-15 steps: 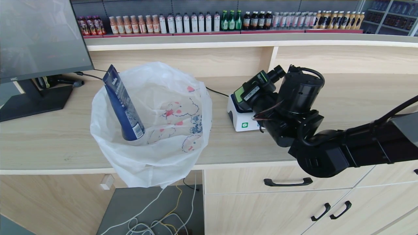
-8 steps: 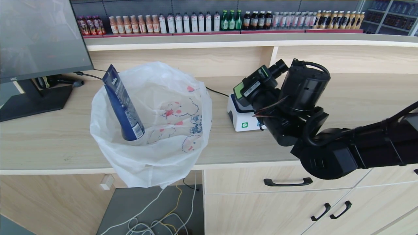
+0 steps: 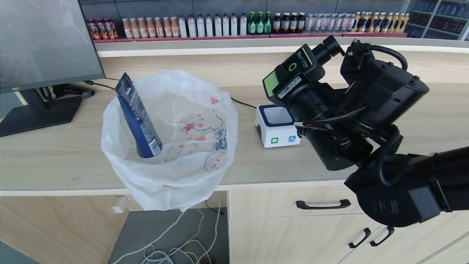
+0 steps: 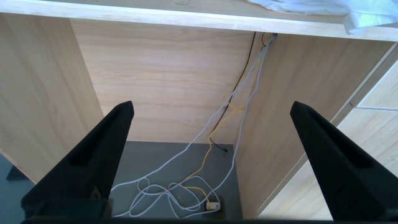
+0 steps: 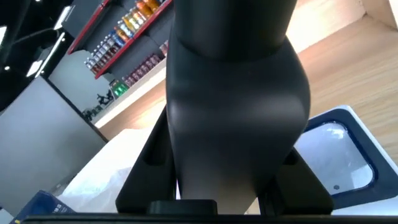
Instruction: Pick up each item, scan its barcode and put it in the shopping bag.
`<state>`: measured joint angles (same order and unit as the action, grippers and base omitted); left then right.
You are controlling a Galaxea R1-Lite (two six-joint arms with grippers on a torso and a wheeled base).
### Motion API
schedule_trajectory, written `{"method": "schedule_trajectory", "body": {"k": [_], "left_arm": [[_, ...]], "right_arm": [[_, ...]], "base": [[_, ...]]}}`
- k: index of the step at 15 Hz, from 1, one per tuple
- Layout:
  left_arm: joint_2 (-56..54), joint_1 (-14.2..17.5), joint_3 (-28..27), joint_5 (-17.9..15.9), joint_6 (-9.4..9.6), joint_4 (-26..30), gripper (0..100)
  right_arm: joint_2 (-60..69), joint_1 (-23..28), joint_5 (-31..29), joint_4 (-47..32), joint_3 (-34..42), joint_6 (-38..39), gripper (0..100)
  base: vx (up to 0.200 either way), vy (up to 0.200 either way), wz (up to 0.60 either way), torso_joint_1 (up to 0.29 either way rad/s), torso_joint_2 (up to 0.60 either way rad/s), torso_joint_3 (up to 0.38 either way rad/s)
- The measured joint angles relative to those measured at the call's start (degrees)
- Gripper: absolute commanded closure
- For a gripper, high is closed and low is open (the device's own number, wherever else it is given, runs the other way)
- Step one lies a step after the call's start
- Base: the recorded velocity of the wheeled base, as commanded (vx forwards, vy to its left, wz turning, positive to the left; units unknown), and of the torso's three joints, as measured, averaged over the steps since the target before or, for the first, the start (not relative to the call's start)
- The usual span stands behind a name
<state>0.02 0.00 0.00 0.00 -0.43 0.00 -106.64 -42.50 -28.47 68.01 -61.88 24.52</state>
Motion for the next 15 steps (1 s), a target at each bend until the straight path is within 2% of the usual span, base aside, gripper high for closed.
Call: {"method": "schedule_trajectory", "body": {"k": [2,5,7,10,11,15], "left_arm": [[0.00,0.00,0.00,0.00,0.00,0.00,0],[0.00,0.00,0.00,0.00,0.00,0.00,0],[0.00,0.00,0.00,0.00,0.00,0.00,0],[0.00,0.00,0.00,0.00,0.00,0.02,0],[0.00,0.00,0.00,0.00,0.00,0.00,0],[0.00,-0.05,0.00,0.00,0.02,0.00,0]], "right_arm": [[0.72,-0.88,1.78,5.10,3.43,-3.44,100],[0.85,-3.47,6.08,19.08,12.87,-10.69,100],[1.02,-5.02,13.17,20.00,14.99,-17.90,100],[1.22,-5.38,27.65,21.63,15.58,-24.95,100],[1.16,-5.10,29.85,21.91,15.85,-26.78,100],[1.35,-3.45,30.05,21.93,16.48,-27.20,100]], "base": [[0.000,0.000,0.00,0.000,0.00,0.000],[0.000,0.000,0.00,0.000,0.00,0.000],[0.000,0.000,0.00,0.000,0.00,0.000],[0.000,0.000,0.00,0.000,0.00,0.000],[0.000,0.000,0.00,0.000,0.00,0.000],[0.000,0.000,0.00,0.000,0.00,0.000]]}}
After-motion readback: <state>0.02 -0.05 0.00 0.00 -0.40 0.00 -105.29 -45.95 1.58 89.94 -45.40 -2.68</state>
